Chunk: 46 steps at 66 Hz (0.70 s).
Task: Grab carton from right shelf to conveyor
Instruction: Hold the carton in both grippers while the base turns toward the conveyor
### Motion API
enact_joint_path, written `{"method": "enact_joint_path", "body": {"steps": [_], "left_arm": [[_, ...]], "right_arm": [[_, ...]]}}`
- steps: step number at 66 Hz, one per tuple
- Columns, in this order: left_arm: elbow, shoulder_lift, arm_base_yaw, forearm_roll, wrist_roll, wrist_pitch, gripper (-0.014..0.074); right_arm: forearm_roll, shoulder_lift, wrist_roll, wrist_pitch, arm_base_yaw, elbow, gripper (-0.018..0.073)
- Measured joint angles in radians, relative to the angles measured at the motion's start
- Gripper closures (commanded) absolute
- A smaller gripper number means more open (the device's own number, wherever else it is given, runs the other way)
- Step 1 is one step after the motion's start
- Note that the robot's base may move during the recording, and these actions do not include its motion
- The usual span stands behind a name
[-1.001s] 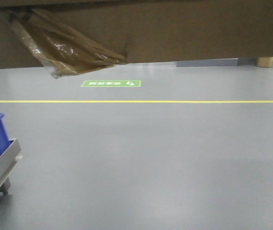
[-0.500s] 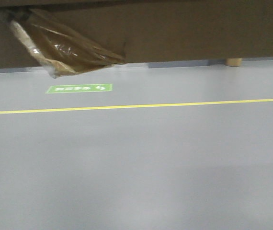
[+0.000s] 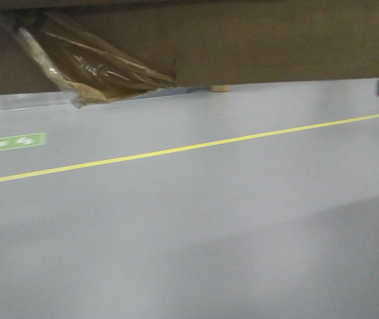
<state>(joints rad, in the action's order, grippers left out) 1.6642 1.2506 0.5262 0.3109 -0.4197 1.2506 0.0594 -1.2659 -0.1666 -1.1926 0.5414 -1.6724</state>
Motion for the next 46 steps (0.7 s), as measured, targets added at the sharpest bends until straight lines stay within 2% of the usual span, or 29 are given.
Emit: {"method": "enact_joint_path", "body": {"steps": [46], "left_arm": [[0.0,0.0,0.0,0.024,0.0,-0.007,0.0613]], "right_arm": [[0.002,0.0,0.002,0.064,0.0,0.0,0.0627]]}}
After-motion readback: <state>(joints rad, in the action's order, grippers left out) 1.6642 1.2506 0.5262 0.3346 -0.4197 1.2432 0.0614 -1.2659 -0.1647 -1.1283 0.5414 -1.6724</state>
